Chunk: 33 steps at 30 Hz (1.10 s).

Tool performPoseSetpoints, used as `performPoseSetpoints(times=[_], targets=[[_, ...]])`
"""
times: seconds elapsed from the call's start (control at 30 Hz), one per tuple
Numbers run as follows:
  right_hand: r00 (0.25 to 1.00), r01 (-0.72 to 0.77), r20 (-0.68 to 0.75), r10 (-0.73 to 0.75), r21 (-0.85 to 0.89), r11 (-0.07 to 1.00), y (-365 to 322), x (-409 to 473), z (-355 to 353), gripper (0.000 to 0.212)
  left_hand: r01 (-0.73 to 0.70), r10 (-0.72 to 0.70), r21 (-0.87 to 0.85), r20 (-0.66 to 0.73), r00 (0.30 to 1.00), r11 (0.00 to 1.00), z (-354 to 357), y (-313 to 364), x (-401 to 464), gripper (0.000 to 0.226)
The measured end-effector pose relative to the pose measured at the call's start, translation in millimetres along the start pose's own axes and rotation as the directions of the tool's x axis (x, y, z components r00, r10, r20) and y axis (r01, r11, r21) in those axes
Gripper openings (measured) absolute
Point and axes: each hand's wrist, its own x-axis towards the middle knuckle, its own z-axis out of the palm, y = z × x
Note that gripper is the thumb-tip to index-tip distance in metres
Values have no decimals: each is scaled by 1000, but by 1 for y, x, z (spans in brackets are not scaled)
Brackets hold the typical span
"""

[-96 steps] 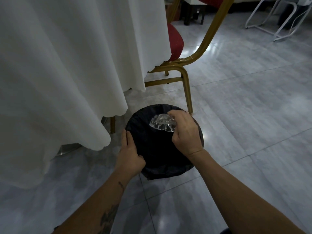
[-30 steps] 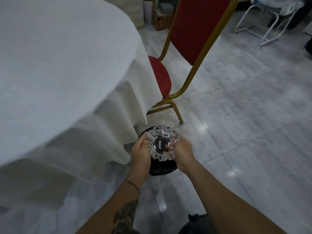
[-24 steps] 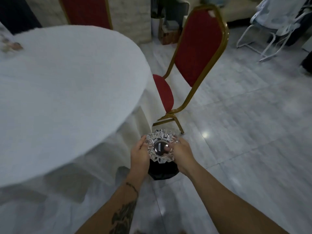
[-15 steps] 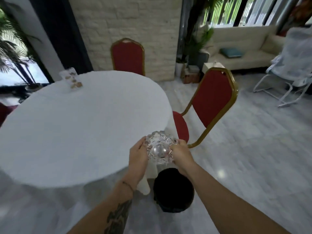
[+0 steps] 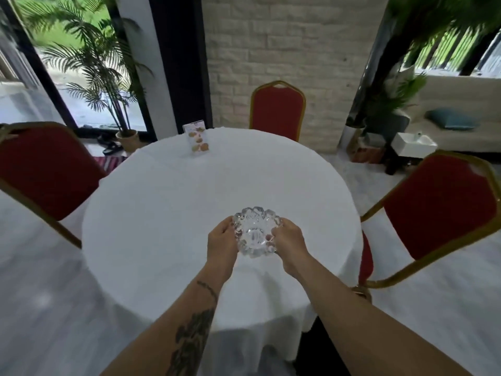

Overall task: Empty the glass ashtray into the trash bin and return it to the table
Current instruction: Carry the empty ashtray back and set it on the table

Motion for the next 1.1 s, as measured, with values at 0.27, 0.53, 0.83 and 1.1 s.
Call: performPoseSetpoints(times=[0.27, 0.53, 0.83, 1.1], targets=[[994, -100, -58, 94, -124, 987, 10, 91, 89, 26, 76, -72, 131, -38, 997, 988, -47, -5, 124, 44], [984, -169, -93, 151, -236, 957, 13, 136, 123, 30, 138, -128, 273, -52, 990, 952, -58, -18, 182, 36], [978, -203, -110, 177, -301, 932, 12, 148, 132, 11, 145, -139, 445, -45, 989, 884, -61, -20, 198, 38], [978, -204, -110, 178, -308, 929, 13, 149, 130, 23, 159, -181, 503, -5, 983, 849, -67, -21, 201, 40]])
